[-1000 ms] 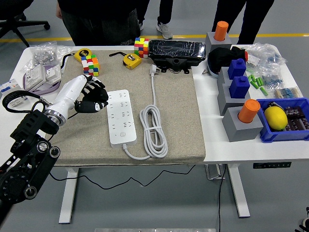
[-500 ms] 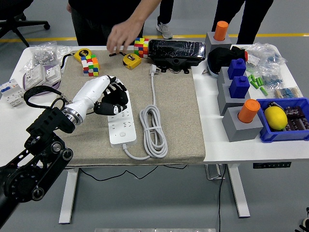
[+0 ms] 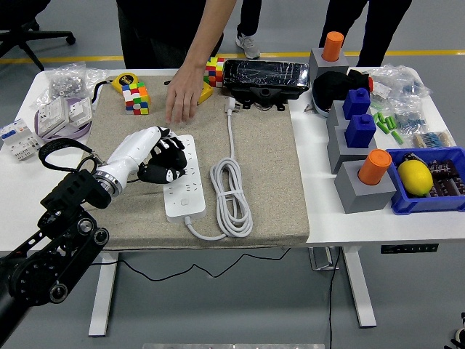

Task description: Pick up the plug,place it near the board,insert it into the board,press the button

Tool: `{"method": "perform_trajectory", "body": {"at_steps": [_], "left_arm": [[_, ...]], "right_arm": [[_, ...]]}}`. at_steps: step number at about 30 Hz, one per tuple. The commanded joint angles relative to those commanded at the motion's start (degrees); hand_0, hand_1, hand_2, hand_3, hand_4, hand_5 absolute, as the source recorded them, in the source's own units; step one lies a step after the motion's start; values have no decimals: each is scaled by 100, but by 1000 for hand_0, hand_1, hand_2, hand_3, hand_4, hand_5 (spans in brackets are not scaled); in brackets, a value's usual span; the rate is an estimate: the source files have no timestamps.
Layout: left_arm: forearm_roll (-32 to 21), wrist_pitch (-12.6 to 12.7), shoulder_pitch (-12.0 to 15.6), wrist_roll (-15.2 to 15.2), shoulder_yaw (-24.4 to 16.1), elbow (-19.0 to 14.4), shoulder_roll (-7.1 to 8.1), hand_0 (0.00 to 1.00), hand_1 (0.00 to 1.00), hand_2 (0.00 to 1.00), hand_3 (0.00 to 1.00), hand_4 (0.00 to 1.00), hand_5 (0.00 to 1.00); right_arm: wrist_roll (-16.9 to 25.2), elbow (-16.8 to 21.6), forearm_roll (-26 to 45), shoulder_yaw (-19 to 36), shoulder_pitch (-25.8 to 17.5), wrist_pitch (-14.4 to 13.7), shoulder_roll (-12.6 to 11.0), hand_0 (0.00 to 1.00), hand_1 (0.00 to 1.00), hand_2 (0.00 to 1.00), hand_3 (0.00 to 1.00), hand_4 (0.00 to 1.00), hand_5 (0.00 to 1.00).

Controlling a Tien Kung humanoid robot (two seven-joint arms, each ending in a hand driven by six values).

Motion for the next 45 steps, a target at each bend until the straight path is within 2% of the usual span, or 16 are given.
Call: {"method": "perform_trajectory", "body": {"at_steps": [4, 13, 34, 39, 45], "left_arm": [[-150, 43, 45, -138, -107, 220, -44, 346, 489, 372, 554, 664, 2], [-111, 75, 13, -181, -175, 509, -74, 347, 488, 372, 554, 665, 2], [-83, 143, -1, -258, -163, 720, -58, 353, 502, 390, 558, 676, 2], [-176, 131, -113, -264, -5, 754, 43, 353, 502, 390, 558, 676, 2], [-391, 123, -392, -284, 435, 761, 273, 355, 506, 394, 558, 674, 2]], "right_arm": [[-3, 0, -15, 4, -9, 1, 6, 783, 721, 720, 754, 998, 918], [3, 0, -7, 11, -37, 13, 35, 783, 722, 720, 754, 998, 918], [3, 0, -7, 22, -23, -5, 38, 782, 721, 720, 754, 998, 917], [12, 0, 20, -2, -1, -10, 34, 782, 721, 720, 754, 998, 917], [-10, 0, 19, -2, 20, -15, 15, 782, 721, 720, 754, 998, 916]]}}
